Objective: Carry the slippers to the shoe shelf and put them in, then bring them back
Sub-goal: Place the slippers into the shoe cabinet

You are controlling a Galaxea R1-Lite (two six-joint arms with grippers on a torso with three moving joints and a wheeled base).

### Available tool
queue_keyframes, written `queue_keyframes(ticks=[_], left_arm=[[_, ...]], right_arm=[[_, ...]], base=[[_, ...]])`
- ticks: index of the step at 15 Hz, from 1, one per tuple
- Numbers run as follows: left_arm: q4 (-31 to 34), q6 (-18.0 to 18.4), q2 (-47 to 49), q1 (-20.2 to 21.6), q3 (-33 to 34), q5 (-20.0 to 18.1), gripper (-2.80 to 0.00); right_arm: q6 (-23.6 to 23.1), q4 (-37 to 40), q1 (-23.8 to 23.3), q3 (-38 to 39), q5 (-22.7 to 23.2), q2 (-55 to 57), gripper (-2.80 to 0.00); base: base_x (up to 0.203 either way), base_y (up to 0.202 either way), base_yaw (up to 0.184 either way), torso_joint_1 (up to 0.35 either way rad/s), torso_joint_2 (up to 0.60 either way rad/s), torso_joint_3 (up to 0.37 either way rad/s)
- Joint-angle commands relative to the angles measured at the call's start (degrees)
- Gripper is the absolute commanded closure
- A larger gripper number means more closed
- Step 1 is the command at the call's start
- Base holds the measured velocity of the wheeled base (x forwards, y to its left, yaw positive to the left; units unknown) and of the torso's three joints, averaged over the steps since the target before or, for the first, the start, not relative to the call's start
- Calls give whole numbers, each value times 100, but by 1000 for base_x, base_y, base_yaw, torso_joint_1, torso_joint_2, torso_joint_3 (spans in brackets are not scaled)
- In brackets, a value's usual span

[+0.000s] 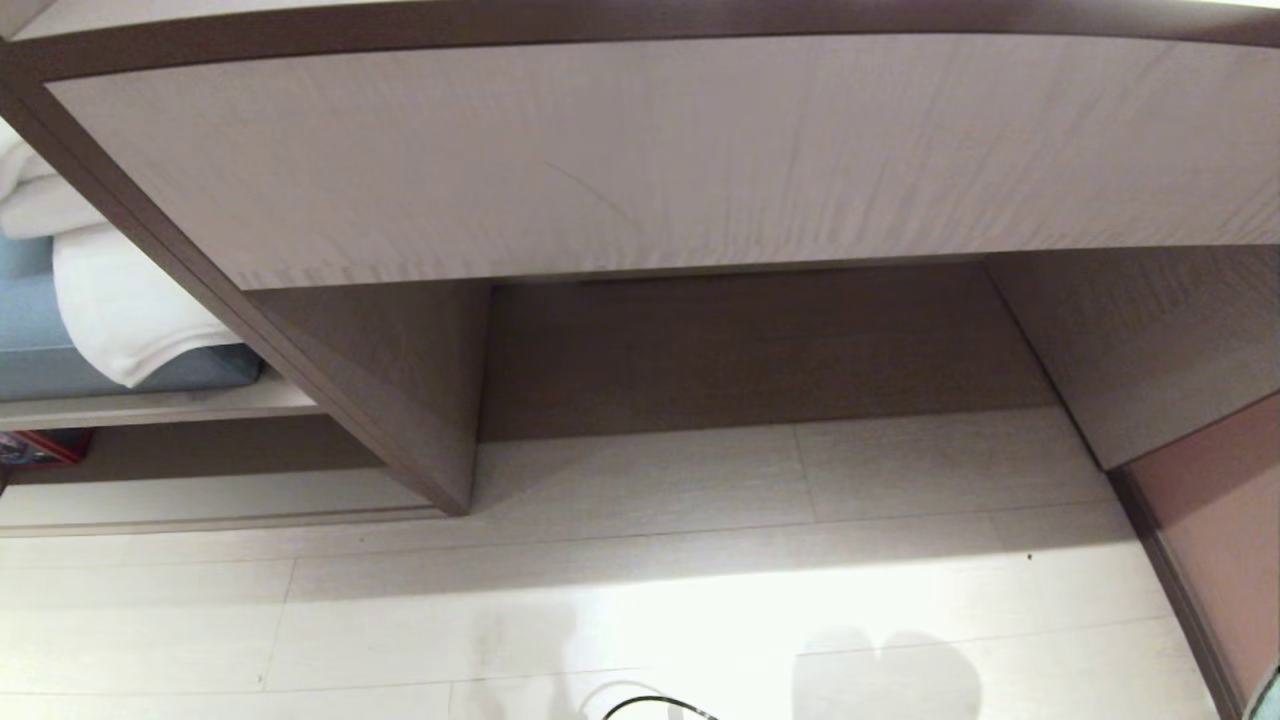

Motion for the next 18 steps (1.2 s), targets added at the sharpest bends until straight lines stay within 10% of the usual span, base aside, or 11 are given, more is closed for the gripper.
queue_keyframes(ticks=[1,18], left_arm=[[-3,-3,-4,7,-5,2,0],[-3,-3,-4,-2,0,2,0]], right_arm=[[4,2,2,9,0,-1,0],[21,7,2,13,-18,-1,0]], base=[[0,0,0,3,-2,201],[0,0,0,2,0,203]])
